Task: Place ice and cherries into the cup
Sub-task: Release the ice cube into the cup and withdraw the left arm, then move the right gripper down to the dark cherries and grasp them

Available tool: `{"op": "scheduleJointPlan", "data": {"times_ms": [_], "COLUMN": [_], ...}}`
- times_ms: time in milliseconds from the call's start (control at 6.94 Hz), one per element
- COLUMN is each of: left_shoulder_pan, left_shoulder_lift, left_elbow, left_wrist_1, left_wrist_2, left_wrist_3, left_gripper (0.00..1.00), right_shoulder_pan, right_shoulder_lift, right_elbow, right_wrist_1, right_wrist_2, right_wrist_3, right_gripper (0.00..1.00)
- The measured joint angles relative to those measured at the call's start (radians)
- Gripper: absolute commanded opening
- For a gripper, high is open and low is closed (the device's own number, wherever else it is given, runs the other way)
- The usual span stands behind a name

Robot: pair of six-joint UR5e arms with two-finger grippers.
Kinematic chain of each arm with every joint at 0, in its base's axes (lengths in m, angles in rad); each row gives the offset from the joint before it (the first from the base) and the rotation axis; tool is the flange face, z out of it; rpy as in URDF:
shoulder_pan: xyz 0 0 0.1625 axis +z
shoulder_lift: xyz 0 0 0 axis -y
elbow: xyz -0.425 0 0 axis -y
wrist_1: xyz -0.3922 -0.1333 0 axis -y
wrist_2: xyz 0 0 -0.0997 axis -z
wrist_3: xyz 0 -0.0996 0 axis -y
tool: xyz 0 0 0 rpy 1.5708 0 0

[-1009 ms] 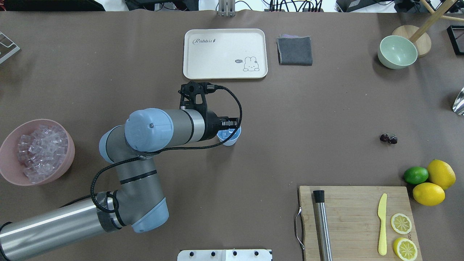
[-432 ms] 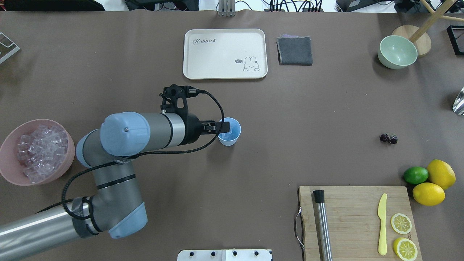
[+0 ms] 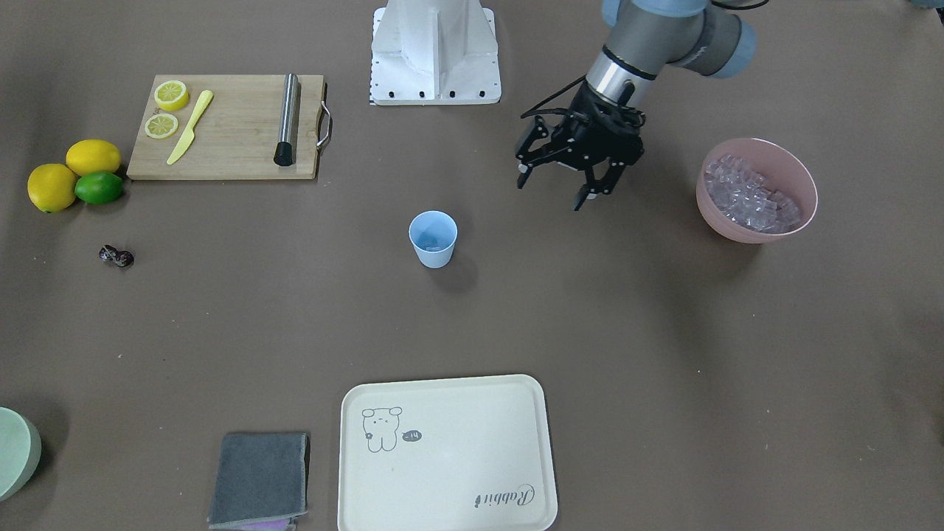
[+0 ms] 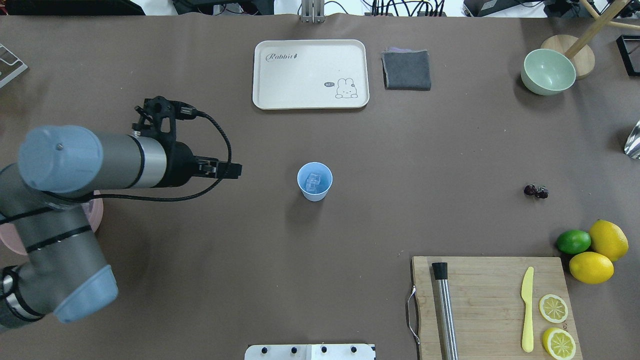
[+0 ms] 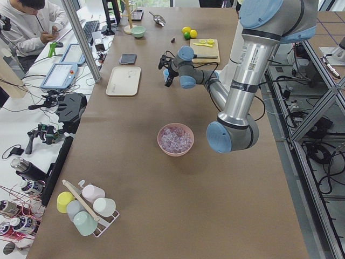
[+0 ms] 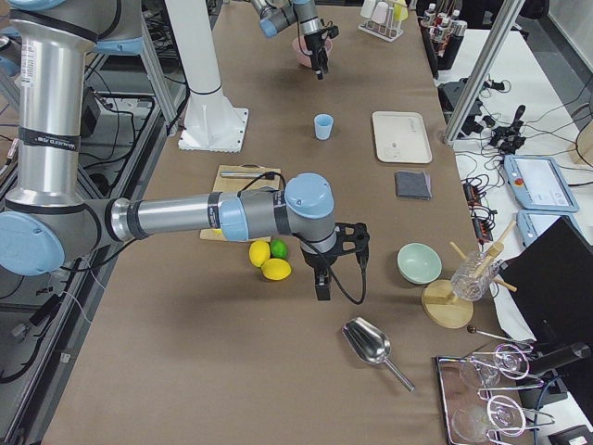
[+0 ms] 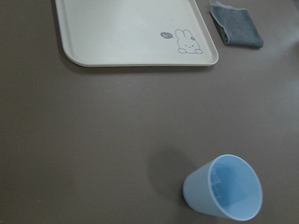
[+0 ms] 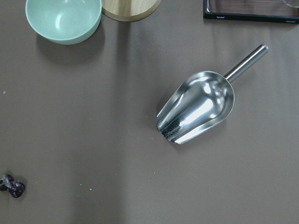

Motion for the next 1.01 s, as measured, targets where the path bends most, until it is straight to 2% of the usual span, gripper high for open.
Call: {"op": "scheduleJointPlan", "data": {"times_ms": [288, 432, 721, 865, 1009], "left_shoulder_pan": [-0.248, -0.36, -0.587, -0.693, -0.773], "left_shoulder_lift": [0.069, 0.143, 0.362, 0.412, 0.418], "left_elbow": [-0.028, -0.026, 0.008, 0.045, 0.067], "left_wrist_1": [0.161, 0.194, 0.203, 0.212, 0.286], "left_wrist_2": [-0.232, -0.327, -0.436, -0.46, -0.488], "left_wrist_3": [0.353, 0.576, 0.961, 1.123, 1.242], "left_gripper": [0.99, 0.99, 0.99, 0.99, 0.99], "right_shoulder_pan": [0.0, 0.0, 0.0, -0.01, -0.04], "right_shoulder_lift": [0.0, 0.0, 0.005, 0.019, 0.045], "right_elbow": [0.0, 0.0, 0.003, 0.005, 0.009], "right_wrist_1": [0.0, 0.0, 0.0, 0.0, -0.001], "right_wrist_2": [-0.001, -0.001, -0.001, 0.0, 0.001], "right_wrist_3": [0.0, 0.0, 0.007, 0.046, 0.128], "right_gripper": [1.0, 1.0, 1.0, 1.0, 1.0]}}
